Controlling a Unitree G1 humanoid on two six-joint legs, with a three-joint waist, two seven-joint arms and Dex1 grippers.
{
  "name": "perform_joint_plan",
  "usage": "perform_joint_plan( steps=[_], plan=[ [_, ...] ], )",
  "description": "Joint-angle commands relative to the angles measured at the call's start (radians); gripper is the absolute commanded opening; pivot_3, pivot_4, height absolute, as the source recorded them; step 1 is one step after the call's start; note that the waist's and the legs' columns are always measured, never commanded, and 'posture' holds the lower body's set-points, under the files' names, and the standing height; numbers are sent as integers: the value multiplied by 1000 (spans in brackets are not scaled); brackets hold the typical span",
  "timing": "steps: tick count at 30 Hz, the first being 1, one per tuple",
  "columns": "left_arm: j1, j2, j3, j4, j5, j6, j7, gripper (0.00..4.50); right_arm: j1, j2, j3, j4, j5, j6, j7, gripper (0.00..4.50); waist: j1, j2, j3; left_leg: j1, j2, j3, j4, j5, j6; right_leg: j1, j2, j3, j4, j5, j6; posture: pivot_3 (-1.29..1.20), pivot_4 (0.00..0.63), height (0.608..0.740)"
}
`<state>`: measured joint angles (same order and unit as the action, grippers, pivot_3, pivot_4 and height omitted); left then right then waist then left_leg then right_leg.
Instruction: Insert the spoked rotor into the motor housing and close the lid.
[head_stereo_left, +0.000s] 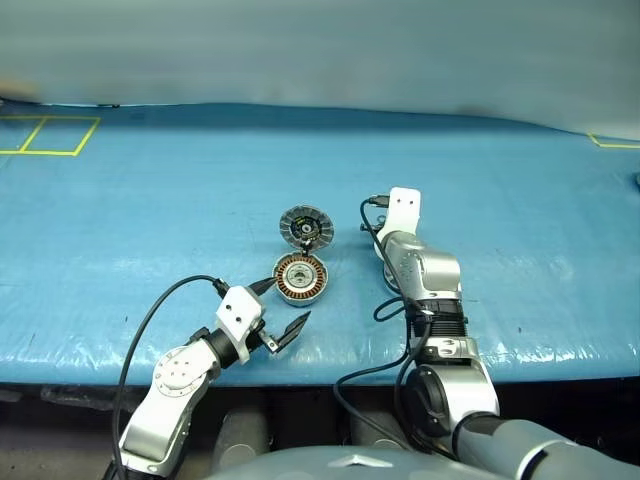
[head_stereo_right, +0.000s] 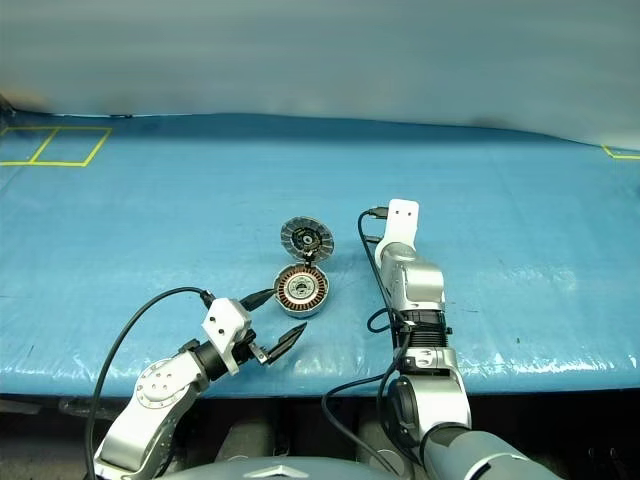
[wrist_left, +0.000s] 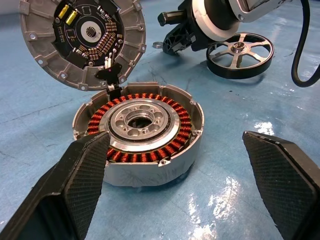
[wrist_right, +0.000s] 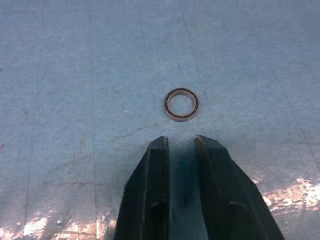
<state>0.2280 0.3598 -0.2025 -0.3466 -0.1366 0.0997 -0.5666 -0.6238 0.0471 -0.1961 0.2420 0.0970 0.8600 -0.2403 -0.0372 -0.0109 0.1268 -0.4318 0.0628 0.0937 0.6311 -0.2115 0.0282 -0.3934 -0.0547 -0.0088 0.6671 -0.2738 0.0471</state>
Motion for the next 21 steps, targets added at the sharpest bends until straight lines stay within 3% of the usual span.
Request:
perform_joint_plan(
  steps=[1, 4, 18, 21],
  plan=[
    [-5, 3, 10, -7, -5, -15, -1, 4500, -51, -5, 5, -13, -5, -28, -6, 1833, 0, 0, 0, 0, 0, 0, 0, 0, 0, 0, 0, 0, 0, 0, 0, 0, 150, 740],
    [-9, 3, 10, -4, -5, -16, -1, 4500, -86, -12, -2, 57, -9, -70, -3, 2833, 0, 0, 0, 0, 0, 0, 0, 0, 0, 0, 0, 0, 0, 0, 0, 0, 150, 740],
    [1, -1, 14, -9, -4, -15, 10, 4500, -198, -62, -5, 468, -17, -320, 19, 2833, -1, 1, 0, 0, 0, 1, 0, 0, 0, 0, 0, 1, 0, 0, 0, 0, 150, 740],
    [5, 0, 18, -12, -7, -15, 13, 4500, -183, -54, -13, 467, -5, -316, 13, 2233, 0, 1, 0, 1, 0, 1, 0, 0, 0, 0, 0, 1, 0, 0, 0, 0, 150, 740]
  ],
)
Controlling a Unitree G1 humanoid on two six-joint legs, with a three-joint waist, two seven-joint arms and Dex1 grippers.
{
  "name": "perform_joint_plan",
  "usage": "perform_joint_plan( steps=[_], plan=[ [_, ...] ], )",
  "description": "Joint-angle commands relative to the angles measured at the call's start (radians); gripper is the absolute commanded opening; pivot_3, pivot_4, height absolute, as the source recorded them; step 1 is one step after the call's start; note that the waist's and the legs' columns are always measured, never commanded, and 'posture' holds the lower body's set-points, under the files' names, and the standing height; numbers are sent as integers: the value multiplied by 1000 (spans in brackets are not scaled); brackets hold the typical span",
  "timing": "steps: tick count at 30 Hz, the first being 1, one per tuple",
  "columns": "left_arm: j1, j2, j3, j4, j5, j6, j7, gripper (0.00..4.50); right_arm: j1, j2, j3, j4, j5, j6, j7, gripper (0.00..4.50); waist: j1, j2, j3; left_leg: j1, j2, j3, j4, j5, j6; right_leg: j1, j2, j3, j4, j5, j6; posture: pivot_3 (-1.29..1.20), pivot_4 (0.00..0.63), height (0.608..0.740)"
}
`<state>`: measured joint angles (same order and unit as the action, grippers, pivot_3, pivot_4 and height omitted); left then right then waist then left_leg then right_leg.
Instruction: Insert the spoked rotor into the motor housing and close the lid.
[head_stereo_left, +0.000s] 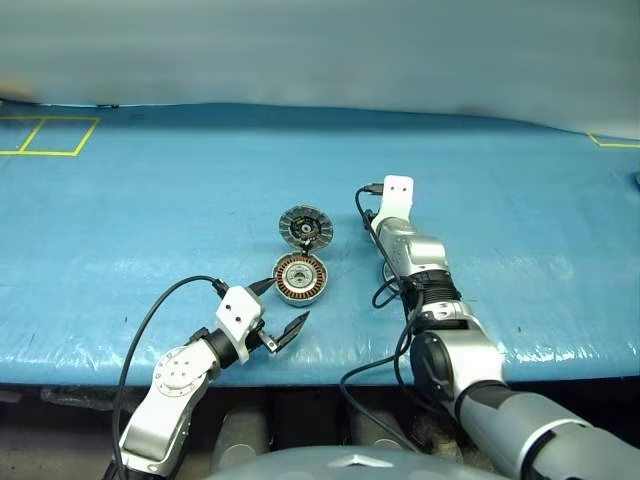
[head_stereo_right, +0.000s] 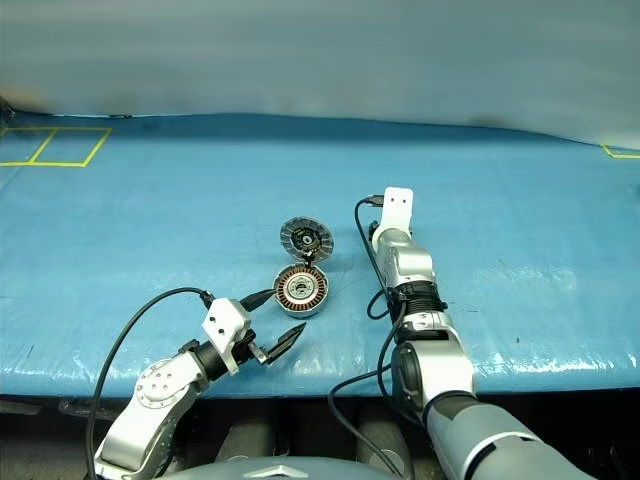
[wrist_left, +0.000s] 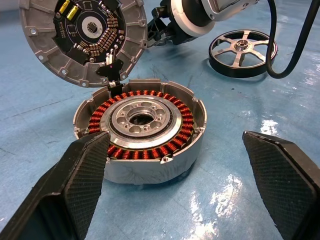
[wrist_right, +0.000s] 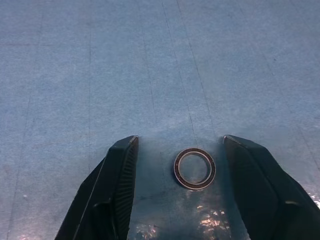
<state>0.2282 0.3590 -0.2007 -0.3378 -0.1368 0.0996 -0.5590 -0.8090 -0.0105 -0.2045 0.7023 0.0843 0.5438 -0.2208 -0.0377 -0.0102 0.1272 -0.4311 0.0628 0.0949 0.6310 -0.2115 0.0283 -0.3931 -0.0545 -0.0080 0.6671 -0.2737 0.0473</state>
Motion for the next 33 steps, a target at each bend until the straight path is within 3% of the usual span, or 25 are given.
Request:
perform_joint_plan(
  steps=[1, 5, 11, 21, 25, 33],
  plan=[
    [5, 2, 16, -21, -7, -14, 6, 4500, 7, 6, -5, 4, 9, 3, -8, 1941, 0, 0, 0, 0, 0, 0, 0, 0, 0, 0, 0, 0, 0, 0, 0, 0, 150, 740],
    [1, 3, 14, -19, -7, -13, 6, 4500, 29, 19, -3, -30, 13, 23, -11, 650, 1, 0, 0, 0, 0, 0, 0, 0, 0, 0, 0, 0, 0, 0, 0, 0, 150, 740],
    [-9, 2, 15, -13, -8, -14, 4, 4500, 117, 53, 25, -194, 9, 122, -6, 653, 1, 0, 0, 0, 0, 0, 0, 0, 0, 0, 0, 0, 0, 0, 0, 0, 150, 740],
    [-17, 0, 17, -6, -10, -12, -1, 4500, 302, 30, 125, -820, 38, 440, 97, 653, 2, 1, 0, -1, 0, -1, 0, 0, 0, -1, -1, 0, 0, 0, 0, 0, 150, 740],
    [-21, -4, 16, -2, -8, -17, -2, 4500, 369, -41, 156, -1025, 91, 539, 204, 653, 3, 0, 0, -1, 0, -1, 0, 0, 0, -1, -1, -1, -1, 0, 0, 0, 150, 740],
    [-15, -3, 24, -1, -3, -30, 4, 4500, 518, -364, 329, -1341, 245, 659, 516, 653, 8, 0, 0, -2, -1, -2, 0, 0, 1, -1, -1, -1, -2, 0, 0, 0, 150, 740]
  ],
)
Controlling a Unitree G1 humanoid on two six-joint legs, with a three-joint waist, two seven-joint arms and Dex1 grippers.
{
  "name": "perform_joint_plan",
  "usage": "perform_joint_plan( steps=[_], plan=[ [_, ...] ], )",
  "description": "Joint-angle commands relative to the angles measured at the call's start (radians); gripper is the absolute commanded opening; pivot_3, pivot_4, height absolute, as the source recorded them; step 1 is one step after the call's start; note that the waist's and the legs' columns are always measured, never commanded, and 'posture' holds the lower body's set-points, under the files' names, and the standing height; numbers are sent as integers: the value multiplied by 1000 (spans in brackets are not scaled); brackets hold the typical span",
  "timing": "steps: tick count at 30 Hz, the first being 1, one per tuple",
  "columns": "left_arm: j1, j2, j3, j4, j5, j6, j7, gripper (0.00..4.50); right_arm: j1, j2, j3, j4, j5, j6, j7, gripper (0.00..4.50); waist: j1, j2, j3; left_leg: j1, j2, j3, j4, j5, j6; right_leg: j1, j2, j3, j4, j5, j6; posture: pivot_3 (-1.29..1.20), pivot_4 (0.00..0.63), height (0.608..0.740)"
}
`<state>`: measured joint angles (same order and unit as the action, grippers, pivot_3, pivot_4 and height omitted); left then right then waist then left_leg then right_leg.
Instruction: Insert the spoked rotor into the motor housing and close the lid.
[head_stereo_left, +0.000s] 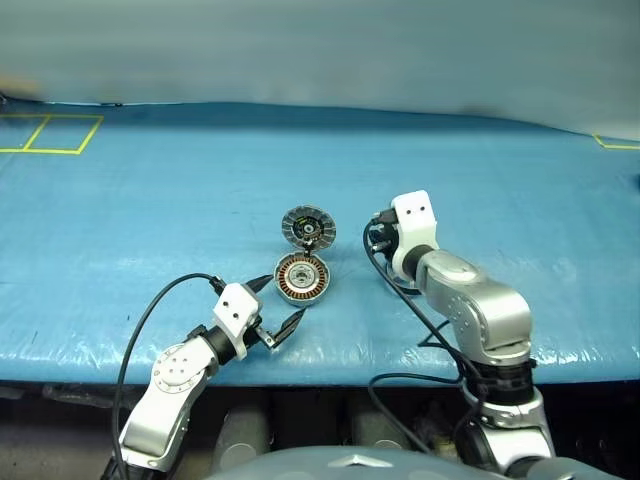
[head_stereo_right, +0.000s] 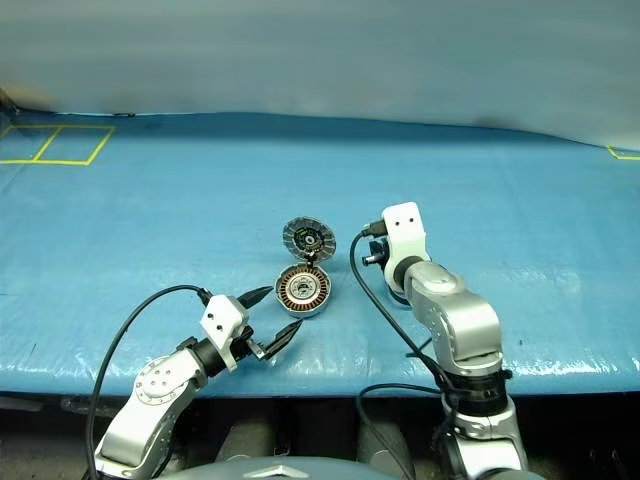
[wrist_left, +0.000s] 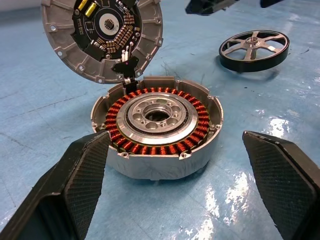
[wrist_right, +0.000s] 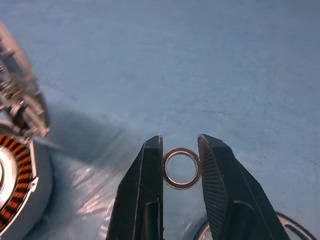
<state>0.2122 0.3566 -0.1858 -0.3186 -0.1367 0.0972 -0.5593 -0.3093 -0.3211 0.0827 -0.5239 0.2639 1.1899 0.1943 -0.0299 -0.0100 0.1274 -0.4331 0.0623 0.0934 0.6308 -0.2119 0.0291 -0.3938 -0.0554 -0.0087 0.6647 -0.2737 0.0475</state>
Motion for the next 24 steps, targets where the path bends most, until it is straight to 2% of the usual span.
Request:
perform_joint_plan(
  steps=[1, 5, 8, 15, 24],
  plan=[
    [1, -2, 11, -19, -2, -32, 5, 4500, 31, -58, 43, -129, 93, -6, 130, 653, -1, -1, 0, 0, 0, 0, 0, 0, 0, 0, 0, 0, 0, 0, 0, 0, 150, 740],
    [-4, -8, 16, -4, 1, -69, 11, 4500, 54, -46, 88, -135, 119, -85, 178, 653, -1, -1, 0, 1, 1, -1, 0, 0, 0, 1, 2, 0, 0, -1, -1, 0, 150, 740],
    [-5, -23, 19, 18, -18, -118, 6, 4500, 49, -49, 187, -109, 72, -167, 183, 653, 2, -1, 0, 1, 1, -1, 2, 0, 0, 1, 1, 0, 0, -1, -1, 0, 150, 740],
    [26, -28, 15, 30, -8, -144, 10, 4500, 24, 30, 339, 36, -36, -320, 151, 653, 6, -2, 0, 0, 0, -1, 2, 0, 0, 1, 1, 0, -1, 0, 0, 0, 150, 740],
    [56, -26, 17, 29, -6, -155, 4, 4500, 2, 93, 354, 151, -113, -392, 123, 653, 8, -2, 0, 1, 0, -2, 4, 0, 1, -1, 0, -2, -1, 0, 0, 0, 150, 740]
  ],
)
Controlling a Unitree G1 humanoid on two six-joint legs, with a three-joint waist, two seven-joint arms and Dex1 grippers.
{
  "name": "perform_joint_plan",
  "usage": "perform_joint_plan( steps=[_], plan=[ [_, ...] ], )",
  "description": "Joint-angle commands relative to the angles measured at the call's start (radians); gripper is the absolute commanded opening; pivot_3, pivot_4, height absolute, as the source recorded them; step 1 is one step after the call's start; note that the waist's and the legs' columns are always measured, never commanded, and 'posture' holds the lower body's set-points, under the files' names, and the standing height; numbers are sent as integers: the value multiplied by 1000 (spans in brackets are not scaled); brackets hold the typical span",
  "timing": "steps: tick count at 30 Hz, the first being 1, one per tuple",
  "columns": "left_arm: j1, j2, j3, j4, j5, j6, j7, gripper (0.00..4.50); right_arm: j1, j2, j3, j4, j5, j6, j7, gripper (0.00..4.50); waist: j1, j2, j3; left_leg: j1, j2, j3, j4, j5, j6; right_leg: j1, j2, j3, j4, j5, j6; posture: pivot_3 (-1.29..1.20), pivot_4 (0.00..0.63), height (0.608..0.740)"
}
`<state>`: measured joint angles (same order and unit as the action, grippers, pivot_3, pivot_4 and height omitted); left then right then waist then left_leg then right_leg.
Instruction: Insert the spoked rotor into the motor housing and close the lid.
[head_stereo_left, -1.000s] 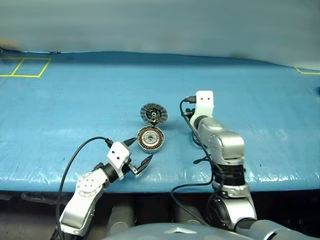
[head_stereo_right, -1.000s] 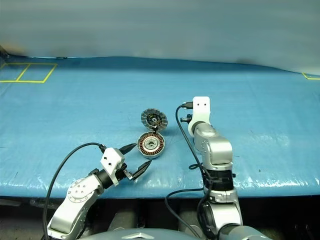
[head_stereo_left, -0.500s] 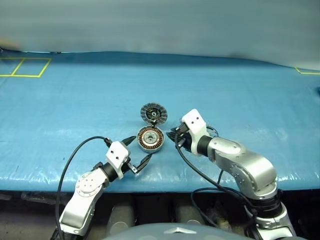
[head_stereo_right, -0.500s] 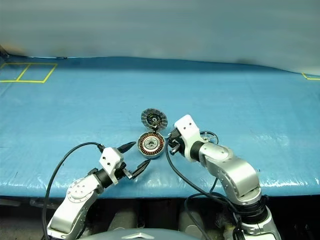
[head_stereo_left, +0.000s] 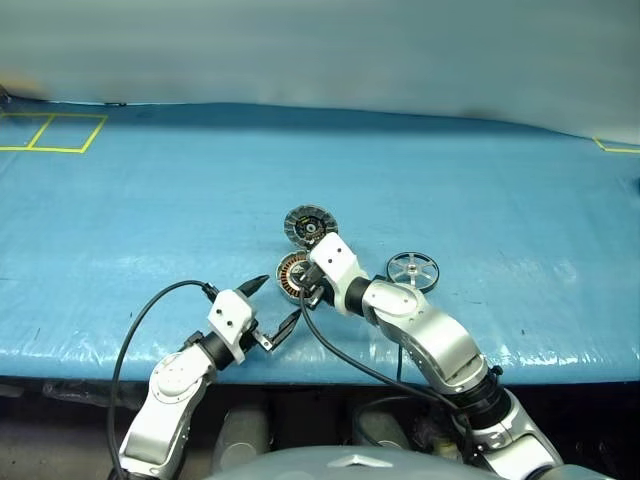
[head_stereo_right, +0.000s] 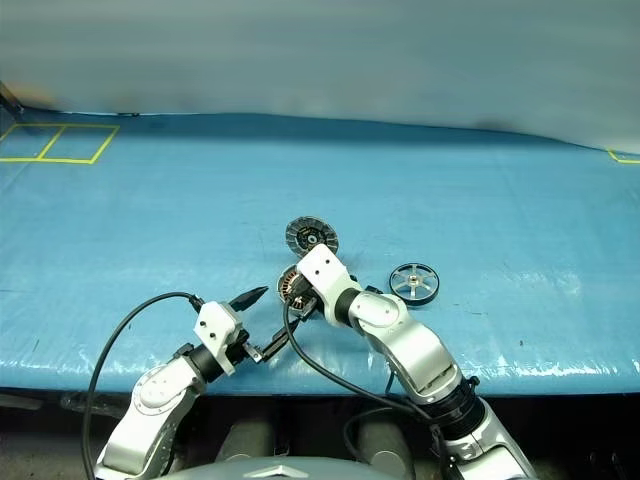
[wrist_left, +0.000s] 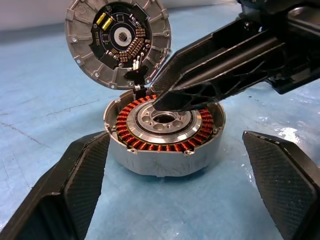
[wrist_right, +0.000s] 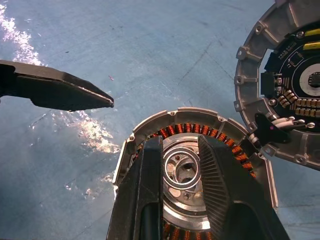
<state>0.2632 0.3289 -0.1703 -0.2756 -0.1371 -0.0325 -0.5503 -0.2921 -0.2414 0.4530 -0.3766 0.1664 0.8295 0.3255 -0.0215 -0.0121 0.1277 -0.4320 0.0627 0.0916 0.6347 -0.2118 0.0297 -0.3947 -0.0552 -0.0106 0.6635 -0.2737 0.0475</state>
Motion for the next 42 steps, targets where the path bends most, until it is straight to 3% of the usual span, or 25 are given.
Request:
perform_joint_plan(
  steps=[1, 14, 22, 27, 32, 38, 42],
  plan=[
    [6, 3, 0, -14, -6, -27, -7, 4500, -15, 19, -19, 13, -18, -33, -8, 653, 1, 0, 0, 0, 0, 0, 0, 0, 0, 0, 0, 0, 0, 0, 0, 0, 150, 740],
    [-3, -2, -4, -4, 4, -29, -10, 4500, -4, 56, -37, 111, -55, -52, -7, 653, 1, 0, 0, 0, 0, -1, 2, 0, 0, 1, 0, -1, 1, 0, 0, 0, 150, 740],
    [0, -1, 0, -7, 2, -25, -10, 4500, 9, 64, -69, 57, -31, -13, 12, 3333, -2, 0, 0, 0, 0, -1, 4, -1, 1, 1, -1, -1, 1, 0, -1, 0, 150, 740],
    [2, 0, 1, -6, 3, -25, -10, 4500, 19, 62, -122, -66, 34, 73, 35, 3333, 1, 0, 0, -1, 0, -1, 4, -1, 1, 1, -1, -1, 1, 0, 0, 0, 150, 740],
    [-2, -5, -3, -2, 3, -26, -11, 4500, -7, 48, -98, -126, 16, 181, -7, 2108, 0, 0, 0, -1, 0, -1, 5, -1, 2, 1, -2, -1, 1, -2, -4, 0, 150, 740],
    [-8, -11, -8, 3, 7, -41, -11, 4500, -88, 71, -21, -133, -24, 297, -66, 88, -2, 0, 0, -1, 0, -1, 5, -1, 2, 0, -3, -1, 2, -2, -5, 0, 150, 740],
    [-7, -15, -10, 7, 20, -53, -4, 4500, -128, 79, 20, -107, -49, 321, -88, 13, -1, 0, 0, -1, 0, -1, 6, -1, 2, 0, -3, -2, 2, -2, -4, 0, 150, 740]
  ],
)
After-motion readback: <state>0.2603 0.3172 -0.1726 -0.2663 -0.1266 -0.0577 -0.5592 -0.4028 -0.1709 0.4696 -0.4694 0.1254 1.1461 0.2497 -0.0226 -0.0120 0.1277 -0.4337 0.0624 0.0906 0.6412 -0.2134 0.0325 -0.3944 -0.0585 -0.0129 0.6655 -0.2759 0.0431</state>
